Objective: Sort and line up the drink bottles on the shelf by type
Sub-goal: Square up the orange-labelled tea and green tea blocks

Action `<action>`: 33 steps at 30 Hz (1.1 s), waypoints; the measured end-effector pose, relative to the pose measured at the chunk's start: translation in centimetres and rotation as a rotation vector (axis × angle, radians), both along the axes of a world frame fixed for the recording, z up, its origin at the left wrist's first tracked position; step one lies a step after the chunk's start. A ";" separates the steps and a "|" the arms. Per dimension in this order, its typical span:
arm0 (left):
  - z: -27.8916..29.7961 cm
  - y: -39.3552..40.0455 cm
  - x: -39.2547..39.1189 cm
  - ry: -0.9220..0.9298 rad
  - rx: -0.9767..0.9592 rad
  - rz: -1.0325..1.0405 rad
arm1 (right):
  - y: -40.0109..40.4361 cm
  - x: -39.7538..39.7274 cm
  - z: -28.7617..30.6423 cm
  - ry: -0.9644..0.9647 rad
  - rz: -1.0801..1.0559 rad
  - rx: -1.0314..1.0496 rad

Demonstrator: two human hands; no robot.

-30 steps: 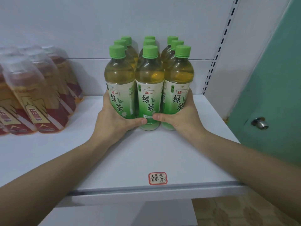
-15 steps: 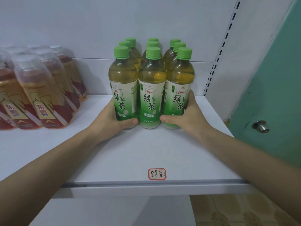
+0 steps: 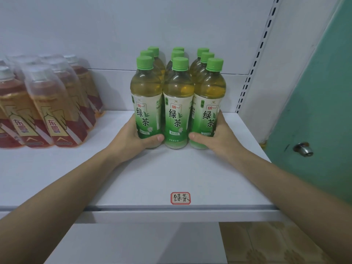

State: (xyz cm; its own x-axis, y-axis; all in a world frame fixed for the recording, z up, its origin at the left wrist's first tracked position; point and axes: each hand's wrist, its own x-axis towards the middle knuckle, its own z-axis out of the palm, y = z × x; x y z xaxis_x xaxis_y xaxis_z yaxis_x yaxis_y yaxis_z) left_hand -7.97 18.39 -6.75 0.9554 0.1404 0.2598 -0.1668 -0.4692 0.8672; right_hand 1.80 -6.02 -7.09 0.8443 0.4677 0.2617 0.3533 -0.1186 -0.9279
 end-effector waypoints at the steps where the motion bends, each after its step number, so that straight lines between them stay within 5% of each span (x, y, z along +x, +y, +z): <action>1: 0.0 0.3 -0.1 0.001 -0.045 -0.019 | -0.4 0.0 0.3 0.031 0.024 0.061; 6: 1.6 3.3 2.0 0.120 -0.636 -0.017 | -1.8 2.6 3.4 0.243 -0.110 0.394; 10: 3.5 1.0 4.5 0.078 -0.831 0.014 | 0.2 7.6 3.8 0.377 -0.074 0.314; 16: 3.0 -0.9 5.5 0.039 -0.864 -0.006 | 3.2 6.4 1.4 0.522 0.080 0.430; 33: 1.3 0.5 7.2 0.021 -0.797 -0.056 | 3.6 6.7 1.4 0.504 0.167 0.528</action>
